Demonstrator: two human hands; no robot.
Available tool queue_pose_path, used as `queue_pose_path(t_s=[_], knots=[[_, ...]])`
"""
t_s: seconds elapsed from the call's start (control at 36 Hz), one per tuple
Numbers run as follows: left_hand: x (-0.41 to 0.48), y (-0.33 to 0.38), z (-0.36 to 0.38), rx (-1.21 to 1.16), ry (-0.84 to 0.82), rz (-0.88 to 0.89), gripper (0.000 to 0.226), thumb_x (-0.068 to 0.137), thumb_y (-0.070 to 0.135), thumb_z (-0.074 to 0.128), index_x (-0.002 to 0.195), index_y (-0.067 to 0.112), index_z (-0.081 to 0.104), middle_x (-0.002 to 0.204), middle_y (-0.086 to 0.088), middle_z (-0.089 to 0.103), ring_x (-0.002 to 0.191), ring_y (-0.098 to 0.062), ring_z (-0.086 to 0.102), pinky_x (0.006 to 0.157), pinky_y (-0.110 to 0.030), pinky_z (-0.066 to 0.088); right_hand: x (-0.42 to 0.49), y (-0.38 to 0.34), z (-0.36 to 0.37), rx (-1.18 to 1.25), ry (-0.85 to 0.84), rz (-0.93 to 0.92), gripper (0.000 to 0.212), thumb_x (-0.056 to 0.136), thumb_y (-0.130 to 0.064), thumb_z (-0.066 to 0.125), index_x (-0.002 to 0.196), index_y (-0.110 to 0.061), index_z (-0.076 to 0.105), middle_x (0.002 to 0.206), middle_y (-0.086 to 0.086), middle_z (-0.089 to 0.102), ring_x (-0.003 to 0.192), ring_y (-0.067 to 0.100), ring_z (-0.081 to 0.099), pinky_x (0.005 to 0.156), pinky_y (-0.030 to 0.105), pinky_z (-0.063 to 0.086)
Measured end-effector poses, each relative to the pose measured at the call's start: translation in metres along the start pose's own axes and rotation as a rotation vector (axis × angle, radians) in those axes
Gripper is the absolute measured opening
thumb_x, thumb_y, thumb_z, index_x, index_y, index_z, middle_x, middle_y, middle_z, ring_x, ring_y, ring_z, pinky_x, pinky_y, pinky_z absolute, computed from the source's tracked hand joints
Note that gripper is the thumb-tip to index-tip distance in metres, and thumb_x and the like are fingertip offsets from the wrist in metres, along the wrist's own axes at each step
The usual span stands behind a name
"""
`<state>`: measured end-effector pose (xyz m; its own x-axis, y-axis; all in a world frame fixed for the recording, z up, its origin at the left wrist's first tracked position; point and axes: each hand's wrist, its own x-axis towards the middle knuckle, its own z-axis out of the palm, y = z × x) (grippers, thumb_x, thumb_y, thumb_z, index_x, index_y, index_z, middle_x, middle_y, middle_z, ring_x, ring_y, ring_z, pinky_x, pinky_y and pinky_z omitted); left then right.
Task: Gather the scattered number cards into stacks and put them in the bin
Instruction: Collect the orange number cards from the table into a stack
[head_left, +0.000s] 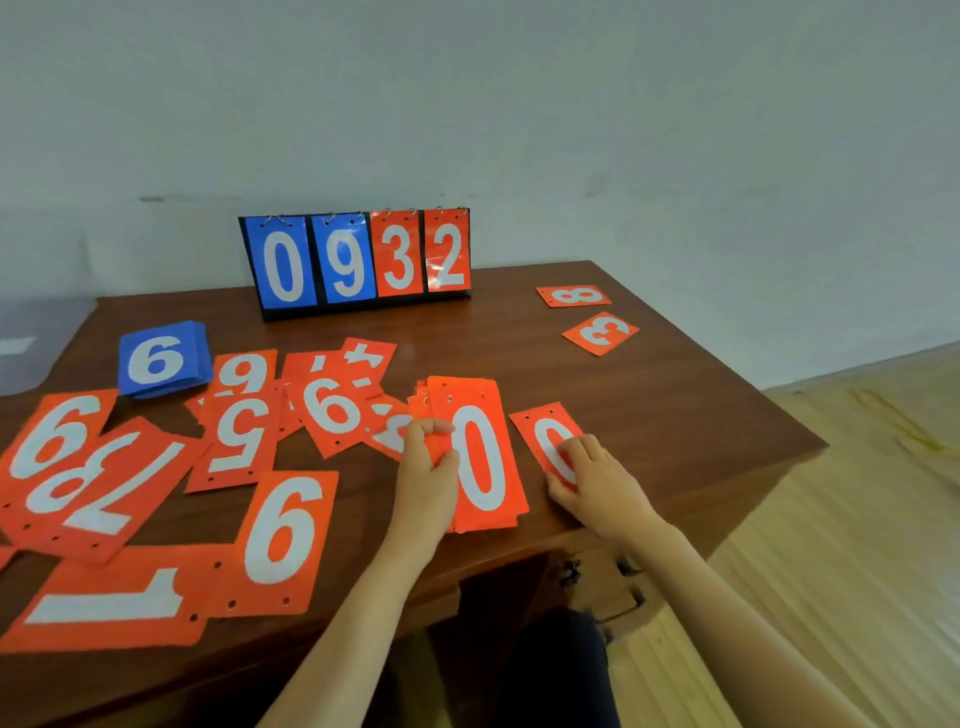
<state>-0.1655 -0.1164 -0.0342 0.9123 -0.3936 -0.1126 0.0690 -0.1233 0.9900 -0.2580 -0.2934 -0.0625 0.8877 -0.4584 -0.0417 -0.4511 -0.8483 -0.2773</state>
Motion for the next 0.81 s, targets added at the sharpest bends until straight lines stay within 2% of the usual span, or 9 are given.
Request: queue_pose_path(t_s=[0.08,0.14,0.25,0.39,0.47,0.56,0.64,0.69,0.81], knots=[[-0.012,0.001,0.003,0.009,-0.016,0.008,0.020,0.097,0.013,0.046,0.112,0.026,0.047,0.124,0.006,0.043,0.113,-0.013,0.046,0.089,-0.034,0.051,-0.002,-0.001,-0.011,0.021,-0.077,0.059,0.057,0.091,-0.039,0.052,0.141,-0.018,0.036,0.144,0.002,0.036,0.121,0.023,0.048,0.099,0.036,0.045],[-0.019,0.002,0.003,0.004,-0.027,0.011,0.020,0.097,0.013,0.046,0.112,0.026,0.047,0.127,0.003,0.046,0.116,-0.017,0.049,0.092,-0.038,0.052,0.002,-0.003,-0.020,0.082,-0.135,0.090,0.062,0.088,-0.035,0.057,0.143,-0.016,0.035,0.147,0.004,0.033,0.125,0.023,0.046,0.101,0.036,0.043],[-0.027,0.005,0.000,0.005,-0.024,0.023,0.020,0.097,0.013,0.047,0.110,0.028,0.046,0.125,0.003,0.047,0.116,-0.020,0.051,0.091,-0.042,0.053,0.016,-0.009,-0.025,0.071,-0.159,0.161,0.070,0.087,-0.043,0.060,0.144,-0.013,0.033,0.146,0.008,0.036,0.126,0.025,0.045,0.102,0.039,0.043],[-0.029,0.007,-0.007,-0.013,-0.001,0.030,0.020,0.097,0.014,0.048,0.109,0.029,0.046,0.118,0.007,0.044,0.114,-0.017,0.050,0.088,-0.036,0.053,0.025,-0.025,-0.024,-0.146,-0.111,0.164,0.051,0.090,-0.033,0.055,0.133,-0.011,0.039,0.129,0.009,0.054,0.111,0.029,0.057,0.090,0.037,0.048],[-0.028,0.007,-0.010,-0.019,0.009,0.021,0.020,0.096,0.013,0.048,0.109,0.028,0.046,0.119,0.008,0.043,0.115,-0.018,0.048,0.088,-0.037,0.052,0.028,-0.031,-0.018,-0.209,-0.104,0.162,0.048,0.090,-0.032,0.054,0.131,-0.012,0.039,0.121,0.008,0.059,0.106,0.028,0.059,0.085,0.035,0.047],[-0.028,0.006,-0.011,-0.005,0.012,0.029,0.020,0.097,0.013,0.048,0.110,0.028,0.046,0.127,0.004,0.045,0.118,-0.018,0.048,0.086,-0.033,0.051,0.029,-0.033,-0.011,-0.247,-0.099,0.156,0.043,0.094,-0.020,0.048,0.133,-0.011,0.036,0.122,0.010,0.059,0.108,0.029,0.059,0.086,0.035,0.047],[-0.027,0.005,-0.013,-0.015,0.014,0.028,0.021,0.096,0.013,0.049,0.109,0.029,0.045,0.129,0.003,0.045,0.111,-0.014,0.048,0.082,-0.030,0.051,0.022,-0.034,-0.017,-0.216,-0.154,0.078,0.044,0.095,-0.014,0.043,0.138,-0.011,0.034,0.133,0.013,0.051,0.114,0.032,0.055,0.088,0.037,0.045],[-0.025,0.005,-0.015,-0.030,0.016,0.022,0.021,0.096,0.013,0.049,0.109,0.029,0.046,0.131,0.002,0.045,0.112,-0.015,0.048,0.085,-0.033,0.052,0.011,-0.032,-0.021,-0.176,-0.212,0.000,0.048,0.098,-0.027,0.042,0.142,-0.010,0.033,0.145,0.012,0.039,0.125,0.030,0.046,0.098,0.038,0.041],[-0.024,0.002,-0.017,-0.051,0.017,0.020,0.022,0.096,0.012,0.049,0.105,0.032,0.046,0.134,0.001,0.044,0.122,-0.021,0.047,0.092,-0.039,0.052,-0.021,-0.023,-0.013,-0.114,-0.238,-0.141,0.079,0.088,-0.062,0.047,0.148,-0.016,0.023,0.155,0.003,0.021,0.140,0.023,0.027,0.112,0.040,0.031]])
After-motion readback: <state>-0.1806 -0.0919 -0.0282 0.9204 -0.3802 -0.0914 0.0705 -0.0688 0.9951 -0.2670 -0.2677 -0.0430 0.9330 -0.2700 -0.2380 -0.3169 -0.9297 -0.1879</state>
